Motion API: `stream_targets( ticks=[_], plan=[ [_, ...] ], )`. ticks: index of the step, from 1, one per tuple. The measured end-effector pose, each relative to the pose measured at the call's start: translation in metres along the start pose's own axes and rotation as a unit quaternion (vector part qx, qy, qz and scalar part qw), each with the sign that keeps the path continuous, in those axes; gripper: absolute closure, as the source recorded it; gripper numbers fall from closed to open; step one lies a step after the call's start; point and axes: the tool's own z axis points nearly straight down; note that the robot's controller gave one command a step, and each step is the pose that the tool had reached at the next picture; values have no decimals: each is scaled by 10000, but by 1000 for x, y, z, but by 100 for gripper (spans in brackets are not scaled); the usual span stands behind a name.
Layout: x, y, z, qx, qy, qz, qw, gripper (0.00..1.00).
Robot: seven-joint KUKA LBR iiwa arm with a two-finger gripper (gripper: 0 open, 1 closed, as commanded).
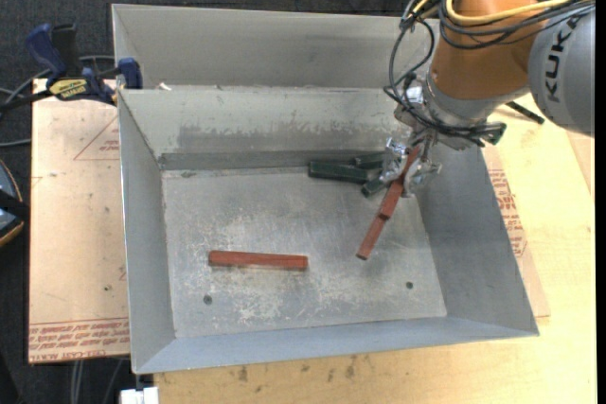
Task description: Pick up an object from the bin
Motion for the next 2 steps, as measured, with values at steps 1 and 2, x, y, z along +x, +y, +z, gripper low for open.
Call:
stream_targets(
  ticks=[1, 2],
  plan=[
    [-1, -1, -13, 16, -7, 2, 10000, 100],
    [-1, -1, -20, 19, -8, 2, 10000, 100]
  ],
)
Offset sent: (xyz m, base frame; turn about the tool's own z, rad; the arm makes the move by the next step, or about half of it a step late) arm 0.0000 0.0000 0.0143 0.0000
